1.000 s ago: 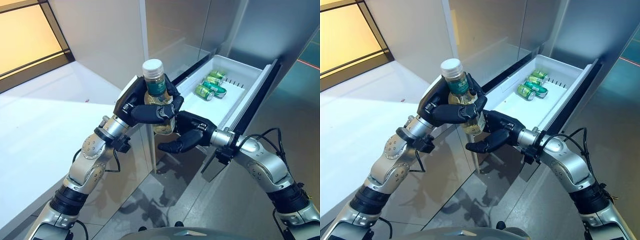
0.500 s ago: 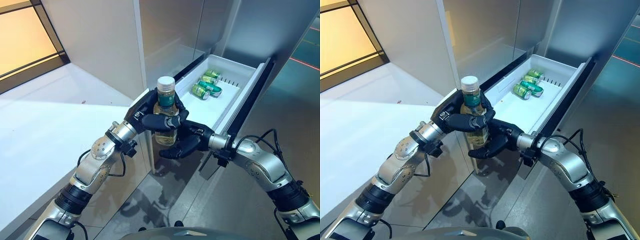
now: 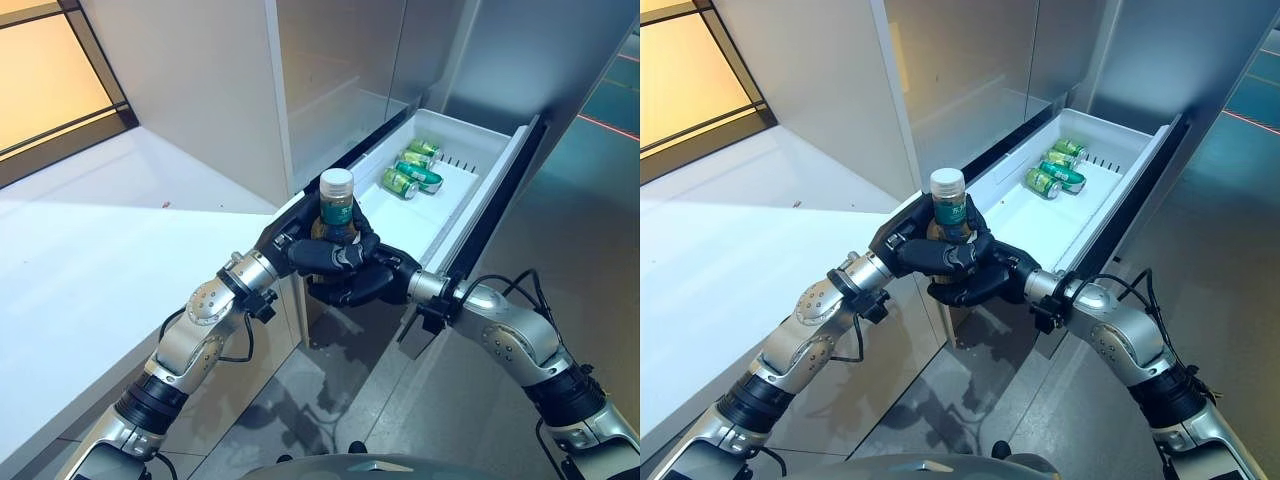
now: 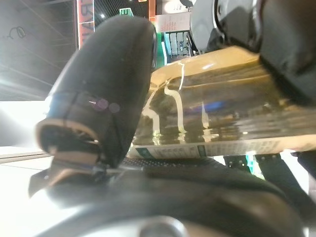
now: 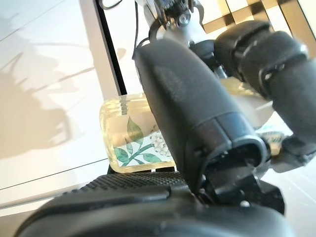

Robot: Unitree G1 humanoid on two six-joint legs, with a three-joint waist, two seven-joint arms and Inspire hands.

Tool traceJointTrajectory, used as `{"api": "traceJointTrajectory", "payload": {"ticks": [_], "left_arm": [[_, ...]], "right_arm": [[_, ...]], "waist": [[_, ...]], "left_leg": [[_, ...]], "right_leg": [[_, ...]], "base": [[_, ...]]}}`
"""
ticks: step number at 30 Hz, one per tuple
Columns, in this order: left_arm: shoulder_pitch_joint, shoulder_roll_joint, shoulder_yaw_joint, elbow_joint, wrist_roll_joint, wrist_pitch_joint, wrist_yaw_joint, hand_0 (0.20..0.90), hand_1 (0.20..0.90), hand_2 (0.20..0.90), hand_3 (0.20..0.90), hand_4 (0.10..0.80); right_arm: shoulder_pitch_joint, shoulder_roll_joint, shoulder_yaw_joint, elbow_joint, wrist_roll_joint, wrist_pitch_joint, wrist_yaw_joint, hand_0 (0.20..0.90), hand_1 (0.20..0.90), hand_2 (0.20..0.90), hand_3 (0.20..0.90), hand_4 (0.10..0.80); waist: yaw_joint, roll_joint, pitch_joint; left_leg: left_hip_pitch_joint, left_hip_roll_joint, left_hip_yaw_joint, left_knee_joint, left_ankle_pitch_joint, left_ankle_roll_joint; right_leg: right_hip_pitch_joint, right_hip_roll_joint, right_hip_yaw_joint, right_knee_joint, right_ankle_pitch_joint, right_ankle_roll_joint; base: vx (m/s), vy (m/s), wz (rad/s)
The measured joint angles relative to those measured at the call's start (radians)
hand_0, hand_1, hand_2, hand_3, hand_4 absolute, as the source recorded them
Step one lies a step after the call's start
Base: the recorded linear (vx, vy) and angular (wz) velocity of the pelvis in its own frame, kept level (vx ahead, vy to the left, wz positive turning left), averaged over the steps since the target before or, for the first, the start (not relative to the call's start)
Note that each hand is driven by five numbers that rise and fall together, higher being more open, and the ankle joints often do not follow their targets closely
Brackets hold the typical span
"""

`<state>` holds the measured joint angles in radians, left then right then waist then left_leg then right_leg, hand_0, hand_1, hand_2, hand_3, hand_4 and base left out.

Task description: Put drinks into fridge and close the fridge

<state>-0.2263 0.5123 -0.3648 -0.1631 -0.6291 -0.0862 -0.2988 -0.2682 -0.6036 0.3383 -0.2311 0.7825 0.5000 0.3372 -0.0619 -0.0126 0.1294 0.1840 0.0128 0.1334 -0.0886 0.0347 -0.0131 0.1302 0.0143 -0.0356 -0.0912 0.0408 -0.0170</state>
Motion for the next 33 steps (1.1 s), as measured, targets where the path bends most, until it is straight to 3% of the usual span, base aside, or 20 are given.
{"api": "traceJointTrajectory", "payload": {"ticks": [11, 12, 13, 14, 21, 27, 30, 33], "left_arm": [[0.018, -0.032, -0.034, 0.059, -0.022, -0.003, -0.021, 0.300, 0.300, 0.300, 0.200, 0.100], [0.024, -0.032, -0.034, 0.059, -0.019, -0.007, -0.028, 0.476, 0.476, 0.476, 0.406, 0.306], [0.026, -0.032, -0.035, 0.059, -0.018, -0.009, -0.031, 0.476, 0.476, 0.476, 0.406, 0.306], [0.028, -0.031, -0.037, 0.059, -0.015, -0.018, -0.032, 0.900, 0.900, 0.900, 0.900, 0.800], [0.031, -0.046, -0.031, 0.046, 0.026, -0.160, -0.002, 0.900, 0.900, 0.900, 0.900, 0.800], [0.032, -0.076, -0.011, -0.015, 0.043, -0.202, 0.070, 0.900, 0.900, 0.900, 0.900, 0.800], [0.059, -0.080, 0.017, -0.026, 0.044, -0.235, 0.077, 0.900, 0.900, 0.900, 0.900, 0.800], [0.104, -0.089, 0.104, -0.028, 0.051, -0.286, 0.104, 0.900, 0.900, 0.900, 0.900, 0.800]], "right_arm": [[0.073, 0.011, 0.031, -0.024, 0.024, 0.001, -0.115, 0.300, 0.300, 0.300, 0.200, 0.100], [0.083, 0.011, 0.031, -0.033, 0.023, 0.001, -0.120, 0.300, 0.300, 0.300, 0.200, 0.100], [0.089, 0.011, 0.031, -0.037, 0.022, 0.001, -0.123, 0.300, 0.300, 0.300, 0.200, 0.100], [0.092, 0.011, 0.031, -0.044, 0.019, 0.001, -0.128, 0.300, 0.300, 0.300, 0.200, 0.100], [0.092, 0.016, 0.020, -0.071, -0.036, -0.083, -0.131, 0.300, 0.300, 0.300, 0.200, 0.100], [0.091, 0.033, -0.035, -0.091, -0.059, -0.131, -0.155, 0.300, 0.300, 0.300, 0.200, 0.100], [0.093, 0.036, -0.099, -0.085, -0.059, -0.131, -0.204, 0.300, 0.300, 0.300, 0.200, 0.100], [0.095, 0.035, -0.238, -0.041, -0.062, -0.151, -0.290, 0.300, 0.300, 0.300, 0.200, 0.100]], "waist": [[-0.014, -0.011, 0.005], [-0.016, -0.012, 0.005], [-0.018, -0.013, 0.006], [-0.021, -0.014, 0.006], [-0.035, -0.024, 0.007], [-0.033, -0.026, 0.007], [-0.024, -0.026, 0.007], [-0.010, -0.026, 0.007]], "left_leg": [[0.002, 0.001, 0.010, 0.000, -0.001, 0.001], [0.002, 0.001, 0.013, 0.000, -0.001, 0.001], [0.002, 0.001, 0.015, 0.000, -0.001, 0.002], [0.002, 0.000, 0.020, 0.000, -0.002, 0.003], [-0.007, 0.000, 0.040, 0.000, -0.004, 0.005], [-0.007, 0.000, 0.040, 0.000, -0.004, 0.005], [-0.008, 0.000, 0.040, 0.000, -0.004, 0.005], [-0.009, 0.000, 0.039, 0.000, -0.004, 0.005]], "right_leg": [[-0.002, 0.001, 0.010, 0.000, 0.001, 0.001], [-0.003, 0.002, 0.014, 0.000, 0.002, 0.002], [-0.004, 0.002, 0.019, 0.000, 0.002, 0.003], [-0.006, 0.002, 0.023, 0.000, 0.003, 0.004], [-0.021, 0.001, 0.042, 0.000, 0.007, 0.007], [-0.021, 0.002, 0.045, 0.000, 0.007, 0.007], [-0.022, 0.002, 0.045, 0.000, 0.007, 0.007], [-0.024, 0.001, 0.042, 0.000, 0.007, 0.007]], "base": [[0.006, -0.007, -0.01], [0.017, -0.022, -0.08], [0.011, -0.017, -0.09], [0.004, -0.011, -0.10], [0.001, -0.012, -0.09], [0.000, 0.000, 0.00], [0.000, 0.000, 0.00], [0.000, 0.000, 0.00]]}}
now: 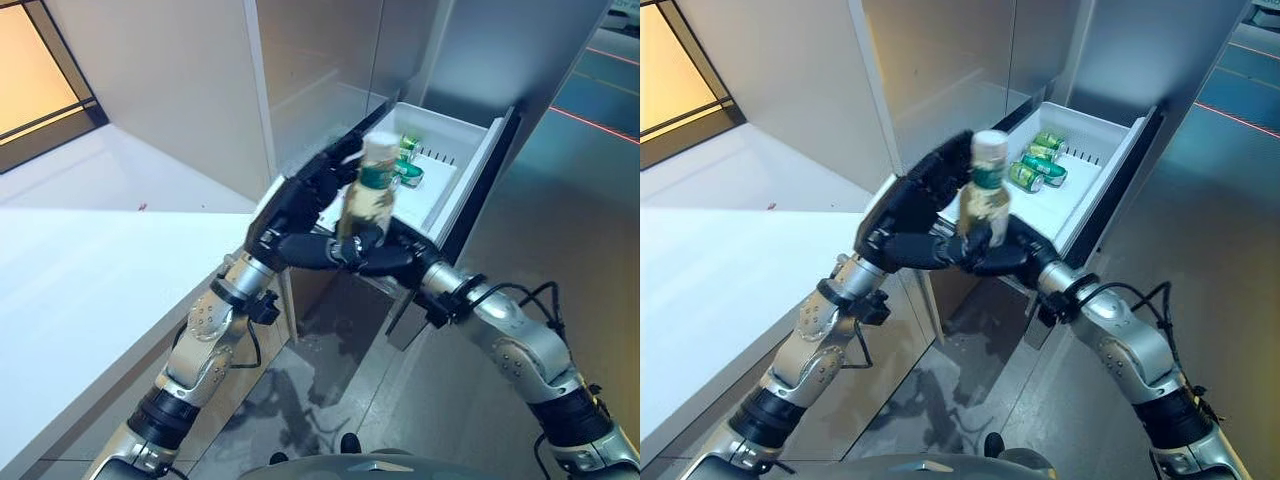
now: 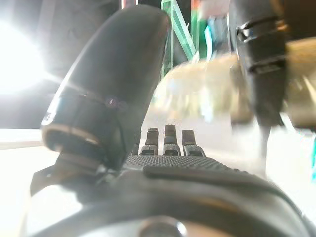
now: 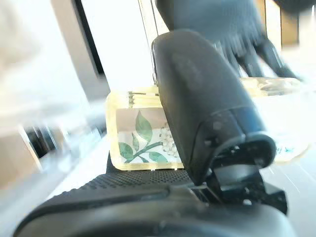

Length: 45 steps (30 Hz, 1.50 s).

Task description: Put drinks into fridge and close the fridge

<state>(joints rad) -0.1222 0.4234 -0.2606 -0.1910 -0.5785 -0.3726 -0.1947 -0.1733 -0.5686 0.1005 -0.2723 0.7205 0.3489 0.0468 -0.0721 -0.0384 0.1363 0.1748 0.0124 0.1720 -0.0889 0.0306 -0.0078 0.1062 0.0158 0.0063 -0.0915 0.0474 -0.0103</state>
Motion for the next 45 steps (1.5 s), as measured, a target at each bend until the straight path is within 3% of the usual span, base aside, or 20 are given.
{"api": "traceJointTrajectory", "payload": {"ticks": [5, 9, 15, 22, 33, 38, 45], "left_arm": [[0.027, 0.002, 0.067, 0.001, 0.007, 0.002, 0.012, 0.900, 0.900, 0.900, 0.900, 0.800], [0.046, 0.001, 0.057, 0.026, 0.010, 0.100, -0.040, 0.900, 0.900, 0.900, 0.900, 0.800], [0.159, -0.003, 0.021, 0.184, -0.015, 0.239, -0.095, 0.900, 0.900, 0.900, 0.900, 0.800], [0.246, -0.005, -0.028, 0.370, -0.029, 0.334, -0.147, 0.900, 0.900, 0.900, 0.900, 0.800], [0.244, -0.044, -0.063, 0.770, 0.068, 0.351, -0.094, 0.900, 0.900, 0.900, 0.900, 0.800], [0.248, -0.112, -0.017, 0.989, 0.174, 0.352, -0.021, 0.900, 0.900, 0.900, 0.900, 0.800], [0.258, -0.114, 0.102, 1.161, 0.317, 0.343, 0.039, 0.900, 0.900, 0.900, 0.900, 0.800]], "right_arm": [[0.000, -0.002, -0.105, 0.064, -0.036, -0.045, -0.073, 0.300, 0.300, 0.300, 0.200, 0.100], [0.000, -0.002, -0.106, 0.087, -0.099, -0.051, -0.086, 0.300, 0.300, 0.300, 0.200, 0.100], [-0.001, -0.010, -0.106, 0.136, -0.126, -0.067, -0.105, 0.300, 0.300, 0.300, 0.200, 0.100], [-0.063, -0.088, -0.082, 0.273, -0.152, -0.071, -0.131, 0.300, 0.300, 0.300, 0.200, 0.100], [-0.362, -0.137, 0.106, 0.624, -0.156, -0.066, -0.087, 0.300, 0.300, 0.300, 0.200, 0.100], [-0.380, -0.132, 0.118, 0.746, -0.193, -0.030, -0.050, 0.300, 0.300, 0.300, 0.200, 0.100], [-0.381, -0.126, 0.122, 0.771, -0.235, 0.000, -0.042, 0.300, 0.300, 0.300, 0.200, 0.100]], "waist": [[0.010, 0.000, 0.000], [0.010, 0.001, 0.000], [0.017, 0.002, -0.001], [0.049, 0.004, -0.002], [0.084, 0.012, -0.005], [0.131, 0.013, -0.005], [0.155, 0.015, -0.005]], "left_leg": [[-0.009, 0.000, -0.001, 0.000, 0.000, 0.000], [-0.010, 0.000, -0.001, 0.000, 0.000, 0.000], [-0.011, 0.001, -0.005, 0.000, 0.000, 0.000], [-0.014, 0.001, -0.016, 0.000, 0.002, 0.001], [-0.012, 0.003, -0.046, 0.000, 0.011, -0.001], [-0.011, 0.000, -0.079, 0.000, 0.014, -0.001], [-0.053, -0.002, -0.103, 0.000, 0.029, -0.001]], "right_leg": [[-0.010, 0.000, -0.004, 0.000, 0.005, -0.002], [-0.009, 0.000, -0.008, 0.000, 0.005, -0.002], [-0.009, -0.001, -0.014, 0.000, 0.005, -0.002], [-0.006, -0.003, -0.025, 0.000, 0.005, -0.002], [0.010, -0.005, -0.073, -0.005, 0.004, -0.002], [0.024, -0.009, -0.108, -0.005, -0.002, 0.001], [-0.006, -0.012, -0.131, -0.001, -0.002, 0.001]], "base": [[-0.002, 0.004, -0.01], [-0.003, 0.016, 0.00], [-0.003, 0.007, 0.01], [-0.004, 0.006, 0.04], [0.052, -0.010, 0.09], [0.104, -0.028, 0.19], [0.042, -0.010, 0.13]]}}
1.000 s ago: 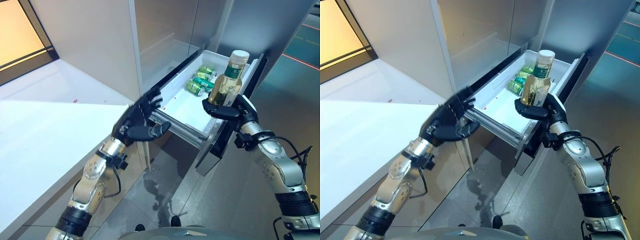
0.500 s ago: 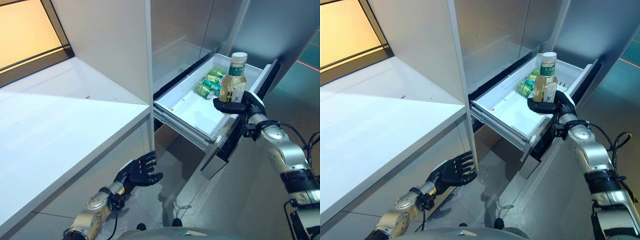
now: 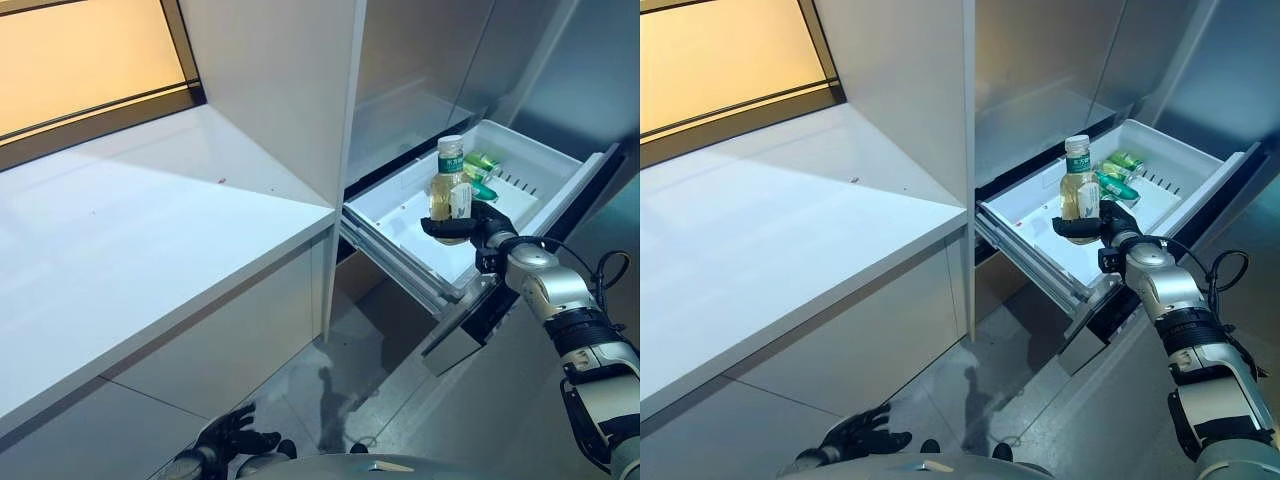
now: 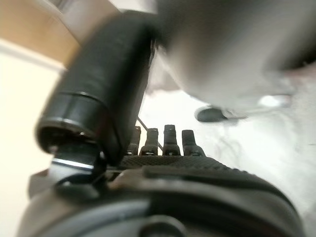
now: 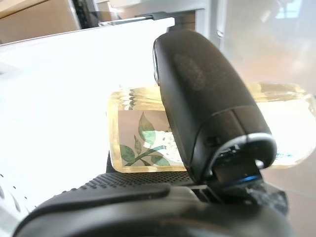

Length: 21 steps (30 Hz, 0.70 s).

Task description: Put drinks into fridge and close the fridge

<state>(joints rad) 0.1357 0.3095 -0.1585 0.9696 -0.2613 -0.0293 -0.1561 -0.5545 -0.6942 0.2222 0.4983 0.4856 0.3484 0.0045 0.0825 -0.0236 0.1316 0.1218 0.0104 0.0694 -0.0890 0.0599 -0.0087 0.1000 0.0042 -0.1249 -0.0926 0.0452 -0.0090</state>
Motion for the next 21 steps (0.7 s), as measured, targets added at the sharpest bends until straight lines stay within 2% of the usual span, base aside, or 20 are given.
{"api": "traceJointTrajectory", "payload": {"ticks": [9, 17, 21], "left_arm": [[-0.006, 0.012, -0.001, 0.015, 0.030, -0.034, -0.004, 0.900, 0.900, 0.900, 0.900, 0.800], [-0.008, 0.012, -0.013, -0.006, 0.031, -0.040, -0.006, 0.900, 0.900, 0.900, 0.900, 0.800], [-0.014, 0.016, -0.021, -0.006, 0.047, -0.040, -0.003, 0.900, 0.900, 0.900, 0.900, 0.800]], "right_arm": [[-0.027, -0.002, 0.042, 0.139, -0.142, 0.021, 0.105, 0.300, 0.300, 0.300, 0.200, 0.100], [-0.141, -0.007, 0.075, 0.346, -0.375, 0.034, 0.308, 0.300, 0.300, 0.300, 0.200, 0.100], [-0.167, -0.007, 0.075, 0.396, -0.441, 0.034, 0.343, 0.300, 0.300, 0.300, 0.200, 0.100]], "waist": [[0.010, 0.002, 0.000], [0.031, 0.000, 0.002], [0.040, -0.003, 0.003]], "left_leg": [[0.008, -0.001, -0.011, 0.000, 0.000, 0.000], [0.017, -0.002, -0.034, -0.001, 0.005, 0.000], [0.019, -0.005, -0.038, 0.000, 0.006, 0.001]], "right_leg": [[0.012, -0.001, -0.003, 0.001, 0.000, 0.000], [0.030, -0.001, -0.024, 0.000, -0.003, 0.004], [0.033, -0.003, -0.026, 0.001, -0.002, 0.002]], "base": [[0.050, 0.027, 0.02], [0.075, -0.001, 0.09], [0.067, -0.002, 0.03]]}}
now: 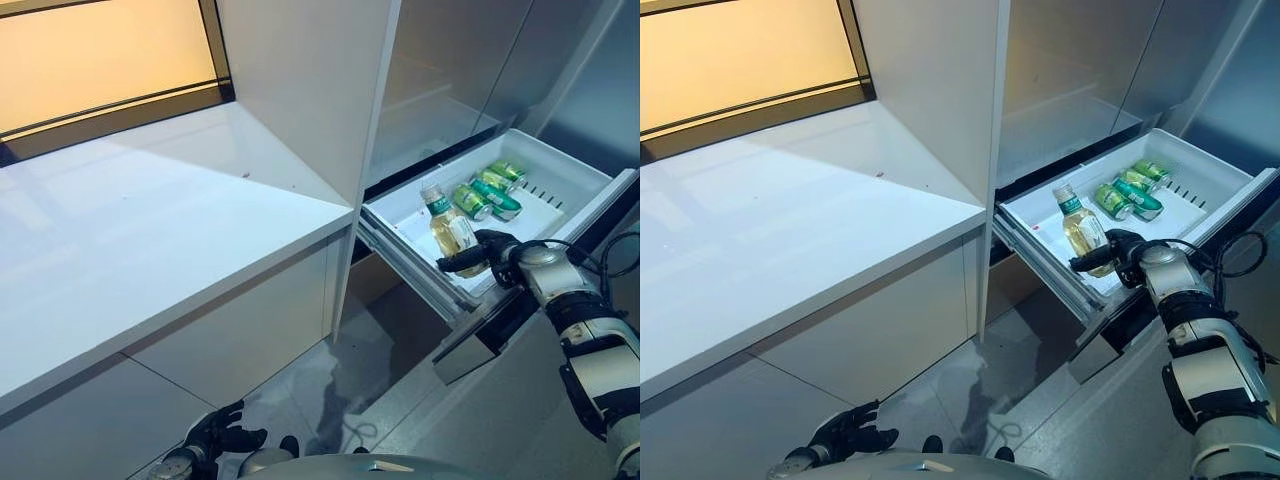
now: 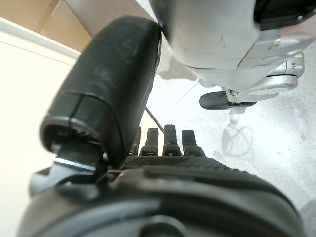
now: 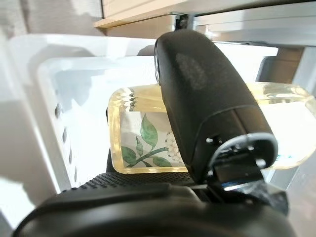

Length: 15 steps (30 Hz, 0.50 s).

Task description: Put drinks into fridge and close the fridge

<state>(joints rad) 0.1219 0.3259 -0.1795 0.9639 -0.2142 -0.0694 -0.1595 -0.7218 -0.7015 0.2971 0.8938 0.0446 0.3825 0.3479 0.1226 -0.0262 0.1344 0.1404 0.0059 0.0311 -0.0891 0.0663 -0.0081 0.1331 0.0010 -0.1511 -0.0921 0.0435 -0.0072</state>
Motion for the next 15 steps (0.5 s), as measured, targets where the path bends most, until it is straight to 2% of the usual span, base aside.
{"api": "traceJointTrajectory", "payload": {"ticks": [6, 9, 15], "left_arm": [[-0.027, 0.012, -0.002, 0.001, 0.000, 0.002, 0.019, 0.900, 0.900, 0.900, 0.900, 0.800], [-0.019, 0.037, 0.000, 0.000, 0.000, 0.002, 0.030, 0.900, 0.900, 0.900, 0.900, 0.800], [0.021, 0.060, 0.026, 0.002, -0.001, 0.009, 0.049, 0.900, 0.900, 0.900, 0.900, 0.800]], "right_arm": [[-0.030, -0.006, -0.008, 0.160, -0.027, -0.011, -0.023, 0.300, 0.300, 0.300, 0.200, 0.100], [-0.029, -0.020, -0.016, 0.223, -0.010, -0.002, -0.055, 0.300, 0.300, 0.300, 0.200, 0.100], [0.012, -0.040, -0.115, 0.302, 0.060, 0.013, -0.146, 0.300, 0.300, 0.300, 0.200, 0.100]], "waist": [[0.034, -0.032, 0.018], [0.049, -0.051, 0.030], [0.083, -0.047, 0.050]], "left_leg": [[-0.007, -0.010, -0.043, 0.000, 0.010, 0.005], [-0.028, -0.016, -0.083, -0.001, 0.014, -0.002], [-0.044, -0.029, -0.128, 0.001, 0.029, 0.009]], "right_leg": [[0.012, -0.009, -0.036, 0.000, -0.004, 0.005], [0.010, -0.014, -0.079, 0.000, -0.010, 0.009], [0.012, -0.024, -0.125, 0.001, -0.017, 0.006]], "base": [[0.052, -0.055, 0.22], [0.092, -0.108, 0.38], [0.063, -0.106, 0.27]]}}
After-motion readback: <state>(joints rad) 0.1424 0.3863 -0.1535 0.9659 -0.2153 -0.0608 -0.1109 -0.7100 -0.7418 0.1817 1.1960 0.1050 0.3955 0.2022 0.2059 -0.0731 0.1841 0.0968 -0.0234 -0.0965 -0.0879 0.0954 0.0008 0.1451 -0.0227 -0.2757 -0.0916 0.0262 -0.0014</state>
